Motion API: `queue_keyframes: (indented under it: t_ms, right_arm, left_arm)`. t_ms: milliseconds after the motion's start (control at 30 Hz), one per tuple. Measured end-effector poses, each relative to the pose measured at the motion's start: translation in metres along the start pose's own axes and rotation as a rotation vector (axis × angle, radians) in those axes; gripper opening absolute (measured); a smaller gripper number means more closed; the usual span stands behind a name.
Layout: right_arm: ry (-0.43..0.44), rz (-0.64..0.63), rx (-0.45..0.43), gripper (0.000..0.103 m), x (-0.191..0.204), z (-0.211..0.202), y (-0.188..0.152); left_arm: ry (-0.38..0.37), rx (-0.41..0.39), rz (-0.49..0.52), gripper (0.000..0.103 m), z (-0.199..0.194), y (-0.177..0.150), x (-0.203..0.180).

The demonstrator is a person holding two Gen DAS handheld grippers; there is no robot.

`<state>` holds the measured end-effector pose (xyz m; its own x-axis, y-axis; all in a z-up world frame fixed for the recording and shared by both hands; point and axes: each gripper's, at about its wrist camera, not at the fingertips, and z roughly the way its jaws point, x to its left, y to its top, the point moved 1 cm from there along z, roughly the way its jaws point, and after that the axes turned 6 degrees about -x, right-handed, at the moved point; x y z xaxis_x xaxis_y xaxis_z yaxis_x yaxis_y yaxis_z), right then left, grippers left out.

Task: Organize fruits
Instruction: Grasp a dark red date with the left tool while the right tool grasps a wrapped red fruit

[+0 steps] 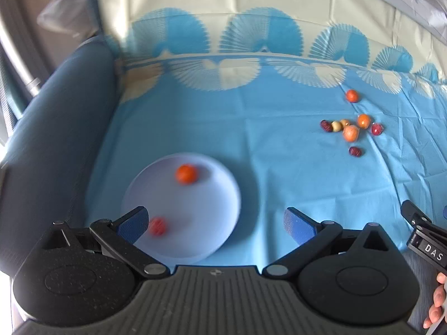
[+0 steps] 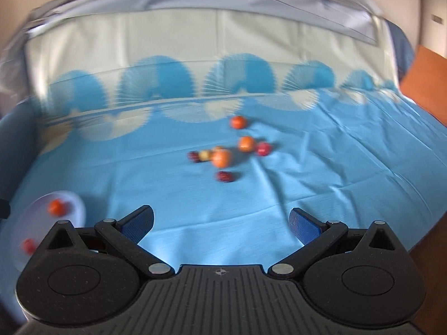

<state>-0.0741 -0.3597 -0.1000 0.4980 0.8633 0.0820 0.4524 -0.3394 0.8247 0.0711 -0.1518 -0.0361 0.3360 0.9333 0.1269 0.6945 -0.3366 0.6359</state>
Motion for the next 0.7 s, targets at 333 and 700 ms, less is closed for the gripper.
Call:
queue_keyframes:
  t_ms: [333,700]
  right_arm:
    - [-0.121,0.041,-0.022,0.102,-0.071,0.16,0.032]
    - [-0.04,-0.06,0.095,0.102,-0.09,0.306,0.027]
  left_arm:
    - [-0.178,0.022,0.107,0.103,0.163,0.089,-0.113]
    - [-0.297,0.163,0.188,0.103,0.29,0.106,-0.187]
